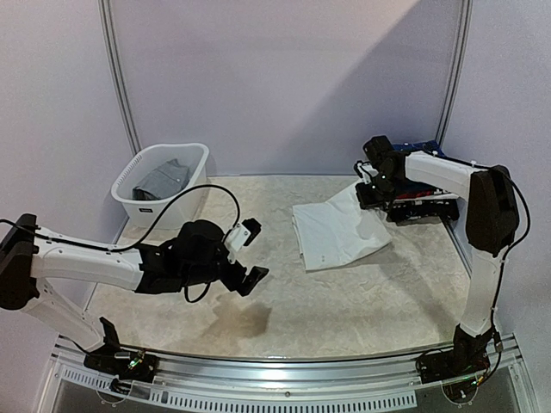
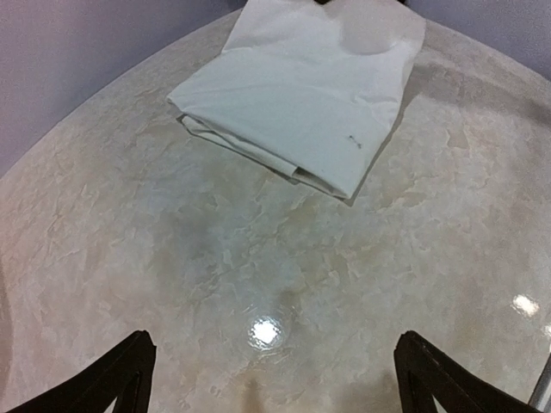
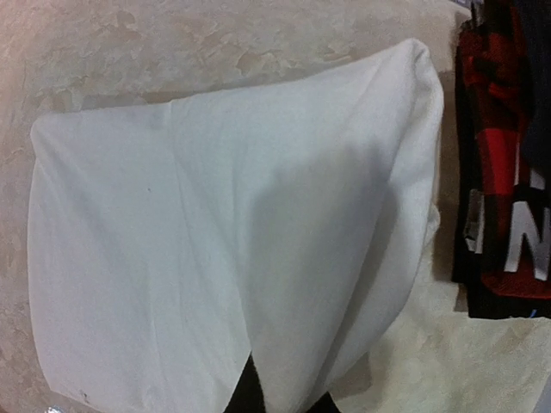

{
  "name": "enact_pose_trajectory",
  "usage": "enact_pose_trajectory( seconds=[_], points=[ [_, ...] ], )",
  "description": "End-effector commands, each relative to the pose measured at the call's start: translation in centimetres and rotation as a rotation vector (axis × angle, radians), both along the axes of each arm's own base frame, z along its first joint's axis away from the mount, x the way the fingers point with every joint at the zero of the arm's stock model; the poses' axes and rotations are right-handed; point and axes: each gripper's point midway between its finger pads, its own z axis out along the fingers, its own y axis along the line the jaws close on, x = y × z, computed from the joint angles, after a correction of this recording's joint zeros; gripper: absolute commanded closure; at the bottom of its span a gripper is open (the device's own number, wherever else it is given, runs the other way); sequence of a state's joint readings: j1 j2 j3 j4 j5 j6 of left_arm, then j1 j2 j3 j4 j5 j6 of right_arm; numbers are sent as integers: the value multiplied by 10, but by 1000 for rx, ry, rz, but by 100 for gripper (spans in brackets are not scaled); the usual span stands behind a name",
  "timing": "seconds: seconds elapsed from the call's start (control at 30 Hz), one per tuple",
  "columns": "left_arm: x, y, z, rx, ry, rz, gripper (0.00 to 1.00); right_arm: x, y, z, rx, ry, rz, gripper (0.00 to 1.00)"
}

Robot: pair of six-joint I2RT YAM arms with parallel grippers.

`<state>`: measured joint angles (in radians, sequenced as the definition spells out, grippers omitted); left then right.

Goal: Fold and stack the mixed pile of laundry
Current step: Place the square-folded T-shirt at the corner of the board.

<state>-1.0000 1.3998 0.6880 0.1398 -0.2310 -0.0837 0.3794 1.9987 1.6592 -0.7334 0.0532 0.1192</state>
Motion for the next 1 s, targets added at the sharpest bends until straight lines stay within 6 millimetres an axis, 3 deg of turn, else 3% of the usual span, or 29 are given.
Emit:
enact_pose_trajectory(
  seconds=[0.0,0.37,0.97],
  points=[
    [7,4,2,-17,-13,27,1,17,-17,31,-131,-101,2,100],
    [10,1,-3,-6,-11,23,1,38,-15,92,-126,-239,-14,100],
    [7,-2,-7,-14,6,6,1,39,-10,189,-193,-403,-30,100]
  ],
)
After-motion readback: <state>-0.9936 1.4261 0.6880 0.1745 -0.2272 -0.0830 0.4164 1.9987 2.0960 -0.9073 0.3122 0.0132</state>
